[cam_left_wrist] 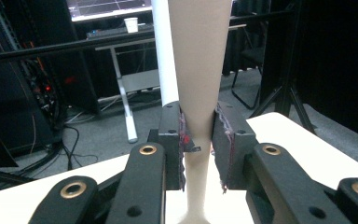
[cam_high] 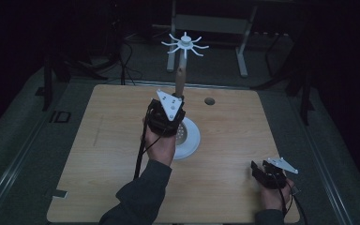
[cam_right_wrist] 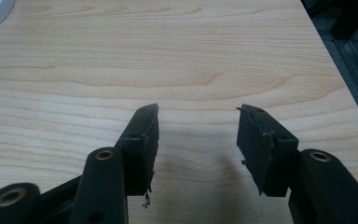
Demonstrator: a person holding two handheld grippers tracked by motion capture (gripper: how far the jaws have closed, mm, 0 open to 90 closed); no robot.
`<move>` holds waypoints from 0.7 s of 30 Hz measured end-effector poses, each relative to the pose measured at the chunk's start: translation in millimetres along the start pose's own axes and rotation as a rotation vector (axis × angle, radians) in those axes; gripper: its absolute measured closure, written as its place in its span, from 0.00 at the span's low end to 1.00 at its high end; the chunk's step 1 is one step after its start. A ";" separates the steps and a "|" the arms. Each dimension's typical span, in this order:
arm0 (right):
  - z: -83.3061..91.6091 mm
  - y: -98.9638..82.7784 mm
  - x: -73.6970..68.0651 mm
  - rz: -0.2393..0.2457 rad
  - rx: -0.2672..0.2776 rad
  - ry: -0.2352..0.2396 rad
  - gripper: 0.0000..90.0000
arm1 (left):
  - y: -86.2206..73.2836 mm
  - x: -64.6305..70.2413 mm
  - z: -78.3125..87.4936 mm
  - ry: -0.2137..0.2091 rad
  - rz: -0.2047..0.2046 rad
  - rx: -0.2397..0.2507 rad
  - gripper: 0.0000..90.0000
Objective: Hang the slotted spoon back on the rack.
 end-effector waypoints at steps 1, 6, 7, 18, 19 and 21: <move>0.0 0.1 0.1 -0.001 0.001 0.000 0.53 | 0.1 0.0 -0.3 0.002 -0.001 -0.001 0.82; 0.1 0.1 0.2 0.000 0.001 0.000 0.53 | 1.8 -0.6 -1.9 0.013 -0.007 -0.005 0.82; 0.1 0.2 0.3 0.000 0.001 0.000 0.53 | 2.8 -0.3 -2.0 0.014 -0.007 -0.003 0.82; 0.4 0.3 0.4 0.000 0.002 0.001 0.53 | 15.0 1.9 -1.5 0.034 -0.013 0.013 0.82; 0.5 0.3 0.4 0.000 0.002 0.001 0.53 | 15.0 1.9 -1.5 0.034 -0.013 0.013 0.82; 0.5 0.3 0.4 0.000 0.002 0.001 0.53 | 16.0 2.2 -1.7 0.035 -0.012 0.014 0.82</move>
Point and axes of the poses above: each handheld gripper's, and its own axes: z roughly backward along the jaws, y roughly out of its top, x roughly to its right, the point moved 8 cm from there along -z, roughly forward along the jaws, and after that the axes turned 3 degrees about -y, right-handed, at the moved point
